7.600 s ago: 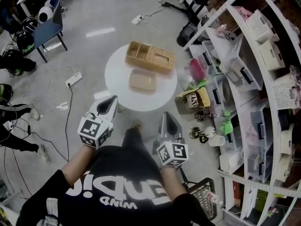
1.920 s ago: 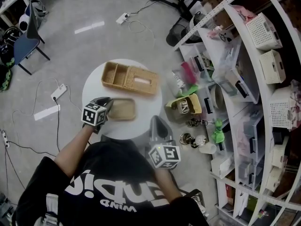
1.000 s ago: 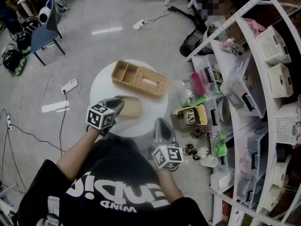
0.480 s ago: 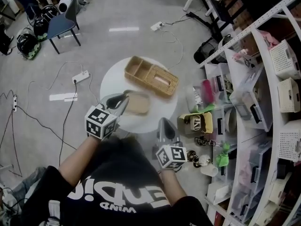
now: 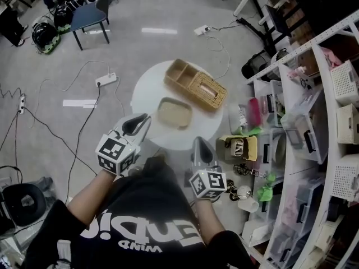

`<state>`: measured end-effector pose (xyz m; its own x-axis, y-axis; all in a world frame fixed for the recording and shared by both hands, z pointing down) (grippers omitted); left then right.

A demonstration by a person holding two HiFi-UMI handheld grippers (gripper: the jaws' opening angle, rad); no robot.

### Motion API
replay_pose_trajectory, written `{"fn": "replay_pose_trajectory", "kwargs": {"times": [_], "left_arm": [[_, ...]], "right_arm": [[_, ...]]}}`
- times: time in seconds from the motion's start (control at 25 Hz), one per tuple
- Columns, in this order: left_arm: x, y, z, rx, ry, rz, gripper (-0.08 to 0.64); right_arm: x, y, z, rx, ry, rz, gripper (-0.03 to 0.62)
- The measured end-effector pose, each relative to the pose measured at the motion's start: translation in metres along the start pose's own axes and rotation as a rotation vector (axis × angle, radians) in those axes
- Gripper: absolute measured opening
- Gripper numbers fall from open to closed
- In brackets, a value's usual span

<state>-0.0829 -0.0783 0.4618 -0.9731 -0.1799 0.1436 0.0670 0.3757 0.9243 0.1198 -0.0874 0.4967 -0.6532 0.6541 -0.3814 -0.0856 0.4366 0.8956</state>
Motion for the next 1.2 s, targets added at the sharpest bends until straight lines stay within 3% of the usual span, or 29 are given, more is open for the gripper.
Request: {"fn": "replay_pose_trajectory", "kwargs": {"times": [0.28,0.6,1.2], "left_arm": [[0.006,0.017,0.075,-0.058,-0.039,-0.004,0.046],[-0.01,0.023,0.142,-0.126,-0.026,-0.031,0.046],[-0.053,0.043,0.176,-0.213,-0.067,-0.035,0.044]], "right_arm": [[0.059,0.015,0.025,-0.007,-0.019,0.033,-0.002],[0.11,0.023,0.077,-0.063,0.011,0.059,-0.002],[0.102,0.032,0.14,-0.09,0.034,0.097,-0.002]]}}
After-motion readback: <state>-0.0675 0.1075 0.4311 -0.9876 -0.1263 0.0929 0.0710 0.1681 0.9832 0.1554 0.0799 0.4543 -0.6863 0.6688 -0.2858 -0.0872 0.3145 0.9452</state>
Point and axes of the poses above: the fingertips, and each gripper's own axes: z backward along the fingers, x to its left, y out of its underside, the point moved 3 cm from there along z, backward along the fingers, and after that the axes turned 11 degrees about -y, right-handed, at the moved point
